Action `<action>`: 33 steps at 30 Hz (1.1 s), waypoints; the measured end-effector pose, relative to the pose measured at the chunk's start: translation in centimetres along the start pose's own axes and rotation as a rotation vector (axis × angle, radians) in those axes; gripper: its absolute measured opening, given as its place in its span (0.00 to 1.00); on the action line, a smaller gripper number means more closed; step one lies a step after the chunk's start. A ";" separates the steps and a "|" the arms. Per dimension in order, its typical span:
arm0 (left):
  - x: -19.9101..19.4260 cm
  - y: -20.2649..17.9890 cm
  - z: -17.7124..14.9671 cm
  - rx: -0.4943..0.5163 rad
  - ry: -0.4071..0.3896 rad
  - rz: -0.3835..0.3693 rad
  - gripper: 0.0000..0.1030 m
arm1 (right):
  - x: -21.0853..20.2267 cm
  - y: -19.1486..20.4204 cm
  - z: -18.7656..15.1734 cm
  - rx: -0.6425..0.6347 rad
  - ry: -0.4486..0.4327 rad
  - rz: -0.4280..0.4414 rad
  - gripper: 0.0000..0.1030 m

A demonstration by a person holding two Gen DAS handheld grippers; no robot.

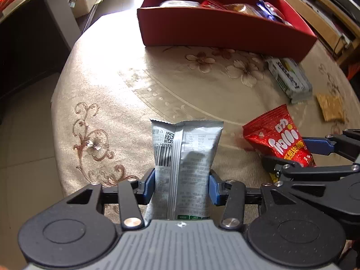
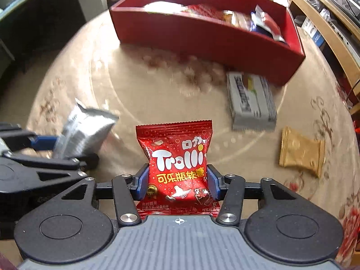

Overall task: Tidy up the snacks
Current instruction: 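Lift and carry the silver sachet and Trolli bag toward the red box with both tools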

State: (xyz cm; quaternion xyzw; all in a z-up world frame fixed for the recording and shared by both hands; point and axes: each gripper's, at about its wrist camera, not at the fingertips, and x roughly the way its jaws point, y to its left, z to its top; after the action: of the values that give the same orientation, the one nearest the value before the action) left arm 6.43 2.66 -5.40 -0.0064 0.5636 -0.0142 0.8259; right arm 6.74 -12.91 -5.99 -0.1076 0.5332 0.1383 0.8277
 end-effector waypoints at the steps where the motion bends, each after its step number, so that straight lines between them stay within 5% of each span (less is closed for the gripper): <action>1: 0.0 -0.3 -0.2 0.008 -0.003 0.008 0.42 | 0.2 0.0 -0.2 -0.003 0.006 0.002 0.59; 7: 0.3 -0.4 0.0 -0.007 -0.008 0.023 0.46 | 0.4 -0.5 -0.1 -0.006 0.000 0.012 0.63; 9: 0.4 -0.2 -0.1 -0.017 -0.012 0.031 0.52 | 0.6 -0.6 -0.1 -0.008 0.000 0.010 0.66; 11: 0.6 0.4 -0.3 -0.044 -0.012 0.050 0.71 | 0.8 -0.9 -0.1 -0.007 0.002 0.021 0.67; 14: 1.0 1.1 -0.4 -0.065 -0.012 0.055 0.79 | 0.8 -1.1 -0.1 0.001 -0.005 0.031 0.67; 16: 0.9 0.9 -0.5 -0.051 -0.019 0.058 0.75 | 0.7 -0.7 -0.2 -0.008 -0.005 0.014 0.62; 21: -0.2 -0.2 -0.9 -0.026 -0.029 0.032 0.46 | 0.1 -0.2 -0.4 -0.017 0.002 0.006 0.57; 33: -3.4 -2.1 -1.2 -0.036 -0.075 -0.012 0.39 | -3.8 -2.1 -2.7 0.086 -0.079 -0.008 0.57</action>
State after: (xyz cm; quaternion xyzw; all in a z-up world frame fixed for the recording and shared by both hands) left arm 4.02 0.63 -2.58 -0.0253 0.5325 -0.0087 0.8460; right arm 3.67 -16.19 -3.58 -0.0685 0.5050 0.1164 0.8525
